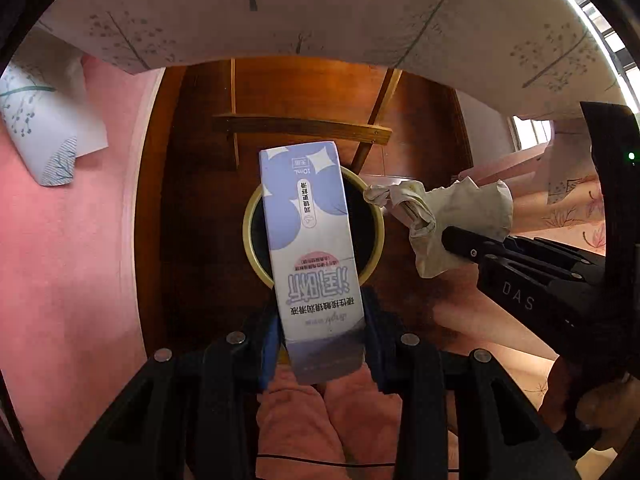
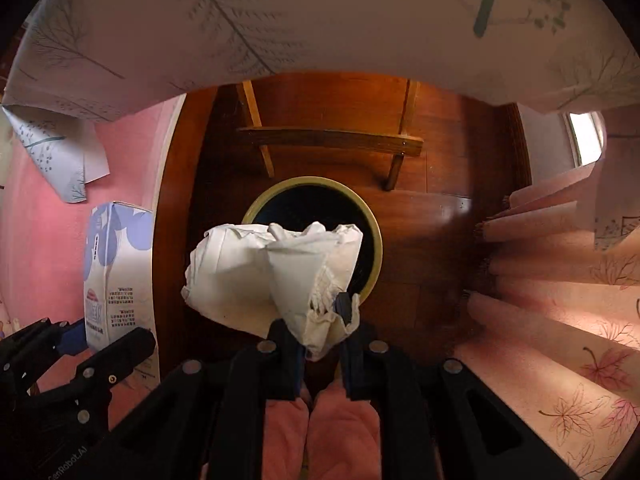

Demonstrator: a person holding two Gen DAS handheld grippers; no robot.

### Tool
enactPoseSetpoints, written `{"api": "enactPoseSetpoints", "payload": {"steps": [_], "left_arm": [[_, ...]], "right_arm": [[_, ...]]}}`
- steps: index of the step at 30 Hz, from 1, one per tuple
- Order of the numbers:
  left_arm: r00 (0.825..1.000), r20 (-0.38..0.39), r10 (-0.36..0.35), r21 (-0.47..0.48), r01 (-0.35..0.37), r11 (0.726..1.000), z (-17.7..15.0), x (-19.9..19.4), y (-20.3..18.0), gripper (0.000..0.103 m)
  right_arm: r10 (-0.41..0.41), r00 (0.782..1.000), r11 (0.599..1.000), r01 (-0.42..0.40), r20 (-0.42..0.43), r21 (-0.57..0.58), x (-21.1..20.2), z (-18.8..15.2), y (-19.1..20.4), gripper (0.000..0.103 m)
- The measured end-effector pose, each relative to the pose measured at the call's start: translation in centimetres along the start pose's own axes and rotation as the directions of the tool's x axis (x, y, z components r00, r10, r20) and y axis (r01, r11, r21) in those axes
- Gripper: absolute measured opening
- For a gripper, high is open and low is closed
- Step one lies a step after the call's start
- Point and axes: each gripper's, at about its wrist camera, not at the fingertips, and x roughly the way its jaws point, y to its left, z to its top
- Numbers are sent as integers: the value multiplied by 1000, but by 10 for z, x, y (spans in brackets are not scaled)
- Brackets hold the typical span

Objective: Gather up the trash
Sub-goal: 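Carry carton and tissue over the bin and open both tools to drop them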

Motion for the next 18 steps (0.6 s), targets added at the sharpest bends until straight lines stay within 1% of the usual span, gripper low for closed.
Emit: {"api": "enactPoseSetpoints", "payload": {"steps": [4, 7, 10, 11, 14, 15, 16, 17, 18], "left_arm": [[999, -38, 6, 7, -6, 1000, 5, 63, 16, 35], [998, -65, 21, 29, -20, 999, 7, 100, 21, 35], [997, -71, 34, 60, -30, 998, 8, 123, 22, 35], [997, -70, 42, 71, -37, 997, 8, 129, 21, 36], [996, -60, 69, 98, -62, 993, 9, 139, 20, 37], [996, -53, 76, 106, -71, 992, 11, 142, 19, 43], [996, -48, 78, 111, -72, 991, 12, 142, 19, 56], [996, -39, 82, 112, -77, 991, 16, 140, 19, 61], [995, -26, 92, 112, -89, 990, 16, 138, 20, 67]], "right_arm": [[-13, 1000, 998, 14, -23, 57, 62, 2, -7, 14], [-8, 999, 996, 11, -41, 88, 100, 2, -9, 14], [-1, 999, 995, 5, -45, 102, 125, 3, -11, 15], [2, 999, 995, 3, -48, 100, 130, 3, -11, 18], [11, 997, 993, -3, -71, 117, 146, 3, -14, 18], [28, 997, 991, -18, -76, 131, 148, 5, -16, 20], [42, 996, 989, -31, -77, 143, 149, 5, -18, 22], [58, 995, 987, -45, -76, 152, 150, 5, -20, 26], [61, 995, 986, -48, -74, 162, 150, 6, -21, 35]]}}
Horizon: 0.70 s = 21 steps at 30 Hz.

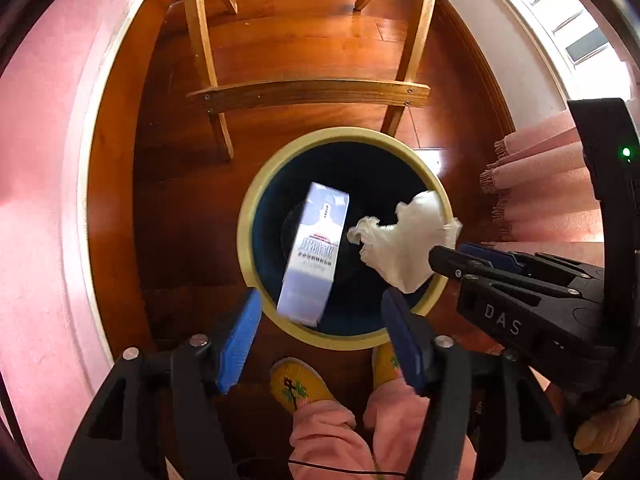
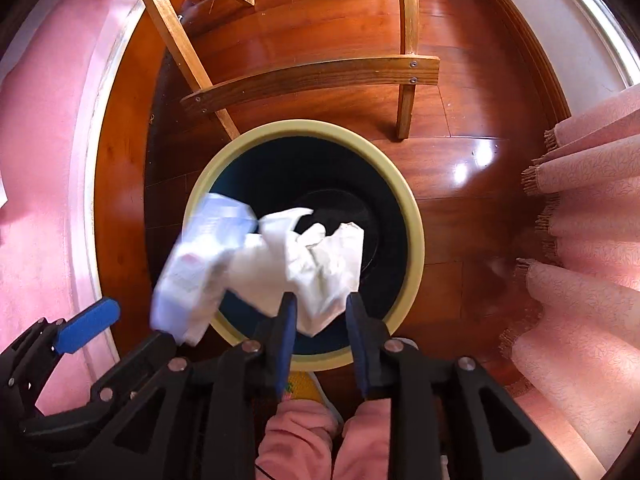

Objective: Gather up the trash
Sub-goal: 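Carry carton and tissue over the bin and open both tools to drop them, then raise both tools back toward the table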

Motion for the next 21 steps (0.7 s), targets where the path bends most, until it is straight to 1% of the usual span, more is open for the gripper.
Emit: {"api": "enactPoseSetpoints", "payload": {"steps": [1, 2, 3, 4, 7, 10, 15, 21], "left_arm": [[1000, 6, 4, -2, -4, 1000, 1, -2, 2, 73], [1000, 10, -3, -9, 3, 1000, 3, -5, 5, 77], [1000, 13, -13, -19, 13, 1000, 5, -7, 9, 83], [1000, 19, -15, -31, 16, 999, 7, -9, 13, 87], [999, 44, -9, -49, 11, 999, 10, -24, 18, 91], [995, 98, 0, -54, 5, 999, 8, -54, 17, 91], [982, 187, -2, -61, 14, 998, 2, -127, 16, 91], [958, 286, -1, -21, 7, 1000, 0, -228, 5, 91]], "right_arm": [[-1, 1000, 1000, 1, 3, 8, 0, 1, -1, 40], [5, 1000, 1000, -5, 9, 12, -2, 2, -2, 50], [13, 1000, 1000, -13, 16, 15, -5, 3, -3, 54], [11, 1000, 1000, -11, 25, 13, -9, 3, -3, 55], [0, 999, 1000, 0, 50, 4, -27, 0, 0, 55], [-2, 996, 1000, 3, 90, -7, -58, -6, 4, 55], [5, 985, 999, 2, 175, -37, -130, -21, 15, 55], [36, 965, 998, -23, 261, -54, -226, -35, 30, 55]]}}
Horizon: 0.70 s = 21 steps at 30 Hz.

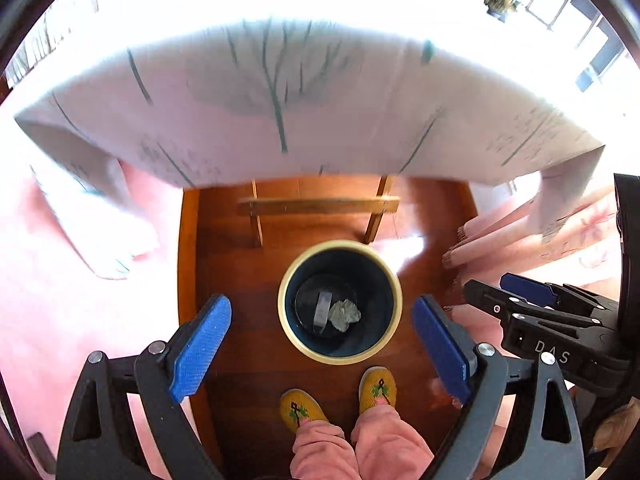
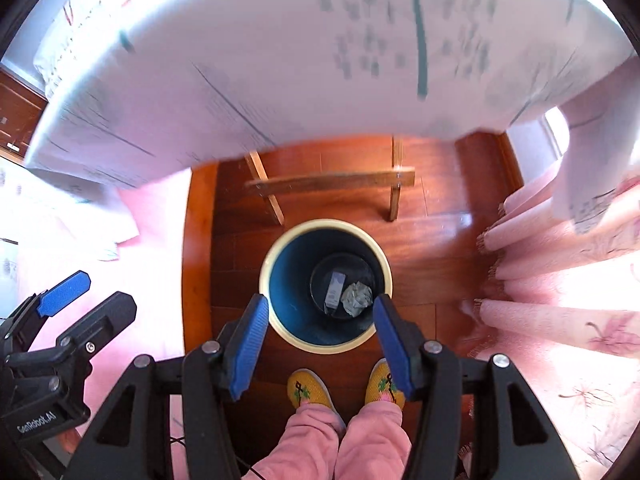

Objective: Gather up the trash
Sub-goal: 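Raise both tools back toward the table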

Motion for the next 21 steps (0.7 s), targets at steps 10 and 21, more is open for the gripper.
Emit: {"api": "enactPoseSetpoints", "payload": {"steps": [10, 21], "left_arm": [[990, 139, 0, 71, -10, 997, 47, -130, -11, 91], [969, 244, -39, 123, 9, 992, 107, -196, -23, 91]], "right_arm": [[-7, 989, 1000, 10, 148, -15, -132, 19, 36, 55], [-85, 948, 996, 88, 308, 3, -208, 56, 38, 55]]}}
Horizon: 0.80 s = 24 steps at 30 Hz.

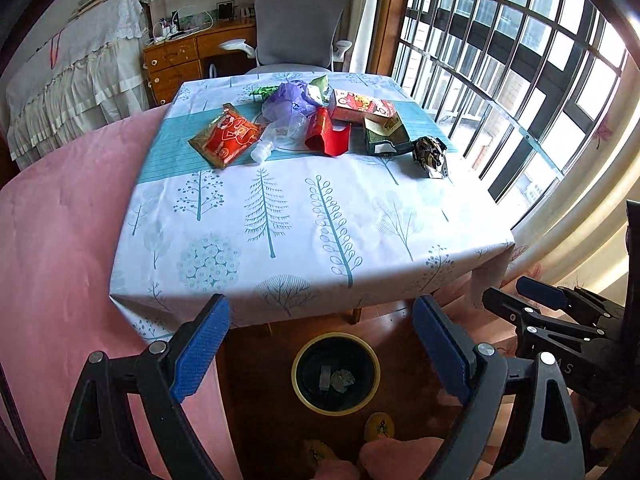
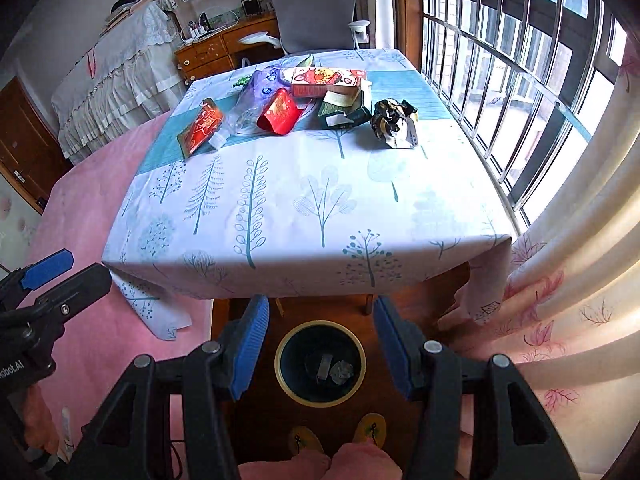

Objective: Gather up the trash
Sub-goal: 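Raise both tools back toward the table, then grasp the black-gold wrapper with right tool while left tool grasps the green box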

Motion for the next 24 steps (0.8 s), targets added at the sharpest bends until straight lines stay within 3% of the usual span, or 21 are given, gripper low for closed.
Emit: {"api": "enactPoseSetpoints", "payload": {"steps": [7, 13, 18, 24], "left_arm": [[998, 60, -18, 37, 16, 999, 52, 15, -23, 90], [996, 84, -11, 35, 8, 999, 114, 58, -46, 90], [1000, 21, -16, -33, 17, 999, 165, 120, -66, 90], [998, -67, 6, -114, -13, 993, 200, 189, -81, 90]], "right_arm": [[-42, 998, 999, 40, 53, 34, 6, 61, -35, 55], [-21, 999, 999, 20, 29, 42, 59, 140, -85, 55], [51, 997, 998, -49, -56, 29, 123, 196, -123, 55], [163, 969, 985, -170, -183, -27, 194, 219, -134, 55]]}}
